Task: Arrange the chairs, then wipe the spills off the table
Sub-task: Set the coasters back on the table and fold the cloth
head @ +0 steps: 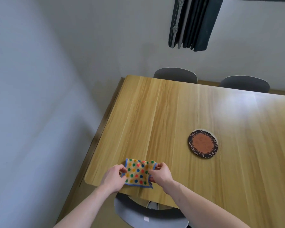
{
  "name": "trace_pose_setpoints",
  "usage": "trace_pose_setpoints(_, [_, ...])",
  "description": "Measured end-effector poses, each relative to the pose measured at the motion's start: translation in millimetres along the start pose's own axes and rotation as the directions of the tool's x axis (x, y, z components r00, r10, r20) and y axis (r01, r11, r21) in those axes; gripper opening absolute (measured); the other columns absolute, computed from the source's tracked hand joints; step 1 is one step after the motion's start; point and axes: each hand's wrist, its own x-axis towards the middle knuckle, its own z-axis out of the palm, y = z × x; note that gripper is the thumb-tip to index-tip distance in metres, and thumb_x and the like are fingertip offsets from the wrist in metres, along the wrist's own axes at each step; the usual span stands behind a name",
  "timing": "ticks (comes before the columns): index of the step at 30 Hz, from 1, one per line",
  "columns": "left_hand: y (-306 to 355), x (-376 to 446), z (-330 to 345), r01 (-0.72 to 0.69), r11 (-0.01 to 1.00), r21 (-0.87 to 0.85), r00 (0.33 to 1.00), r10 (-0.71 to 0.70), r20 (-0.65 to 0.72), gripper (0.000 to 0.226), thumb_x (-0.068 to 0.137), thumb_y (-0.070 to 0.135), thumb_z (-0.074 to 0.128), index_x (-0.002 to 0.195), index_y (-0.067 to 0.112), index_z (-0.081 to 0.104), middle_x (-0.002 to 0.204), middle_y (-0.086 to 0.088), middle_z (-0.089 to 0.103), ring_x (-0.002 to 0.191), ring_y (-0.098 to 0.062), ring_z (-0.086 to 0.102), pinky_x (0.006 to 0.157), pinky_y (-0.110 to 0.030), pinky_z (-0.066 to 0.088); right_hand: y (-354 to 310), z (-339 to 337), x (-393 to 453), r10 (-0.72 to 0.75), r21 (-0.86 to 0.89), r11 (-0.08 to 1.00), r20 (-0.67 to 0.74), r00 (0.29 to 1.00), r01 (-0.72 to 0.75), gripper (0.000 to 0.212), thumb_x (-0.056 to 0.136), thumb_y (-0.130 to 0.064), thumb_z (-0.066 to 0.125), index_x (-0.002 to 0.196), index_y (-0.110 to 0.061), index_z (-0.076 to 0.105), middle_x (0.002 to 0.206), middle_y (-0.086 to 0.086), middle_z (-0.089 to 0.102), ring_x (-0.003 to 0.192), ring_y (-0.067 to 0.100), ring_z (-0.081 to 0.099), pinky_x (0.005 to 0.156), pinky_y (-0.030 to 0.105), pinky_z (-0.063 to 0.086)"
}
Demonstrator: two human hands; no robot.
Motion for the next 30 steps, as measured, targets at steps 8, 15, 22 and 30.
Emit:
trace_pose_setpoints(8, [-22.2, -3.0, -7.2, 0.087, 0.995, -0.049, 0.994, -0.09, -0.055, 0.02, 0.087, 0.023, 0.067, 0.101, 0.037, 0.064, 0.111, 0.016, 0.065, 0.096, -0.005, 0.061, 0.088, -0.029, 0.054, -20.0, 47.6, -10.9, -0.104, -0.02, 0.994, 0.114, 0.988, 0.107, 0.023, 0.086, -0.003, 0.066, 0.104, -0.015, 0.057, 0.109, 0.003, 0.067, 0.091, 0.022, 0.071, 0.073, 0.034, 0.065])
trace_pose_setpoints(15, [-22.4, 15.1, 9.5, 0.141, 0.99, -0.016, 0.99, -0.141, 0.012, 0.046, 0.087, 0.025, 0.069, 0.13, 0.029, 0.054, 0.136, 0.008, 0.052, 0.113, -0.012, 0.058, 0.093, -0.032, 0.053, 11.7, 10.1, -0.4, -0.11, -0.281, 0.951, 0.067, 0.992, 0.124, 0.027, 0.089, -0.018, 0.071, 0.113, -0.022, 0.059, 0.11, -0.008, 0.063, 0.101, 0.012, 0.065, 0.084, 0.034, 0.062])
trace_pose_setpoints(22, [8.9, 50.4, 22.8, 0.218, 0.975, 0.049, 0.974, -0.22, 0.045, 0.093, 0.081, 0.044, 0.079, 0.154, 0.022, 0.026, 0.152, -0.002, 0.04, 0.132, -0.024, 0.051, 0.101, -0.036, 0.048, 41.6, -26.2, -5.2, -0.077, -0.341, 0.937, 0.005, 0.997, 0.074, 0.03, 0.091, -0.01, 0.067, 0.117, -0.023, 0.059, 0.11, -0.008, 0.062, 0.097, 0.012, 0.064, 0.079, 0.029, 0.062])
trace_pose_setpoints(30, [18.8, 60.3, 45.8, 0.303, 0.953, 0.016, 0.953, -0.303, -0.025, 0.033, 0.081, 0.045, 0.077, 0.106, 0.027, 0.066, 0.111, 0.005, 0.063, 0.091, -0.014, 0.058, 0.072, -0.028, 0.05, 61.7, -57.3, -15.9, -0.1, -0.329, 0.941, -0.037, 0.994, 0.082, 0.024, 0.09, -0.016, 0.064, 0.112, -0.025, 0.06, 0.11, -0.01, 0.064, 0.09, 0.014, 0.068, 0.074, 0.031, 0.062])
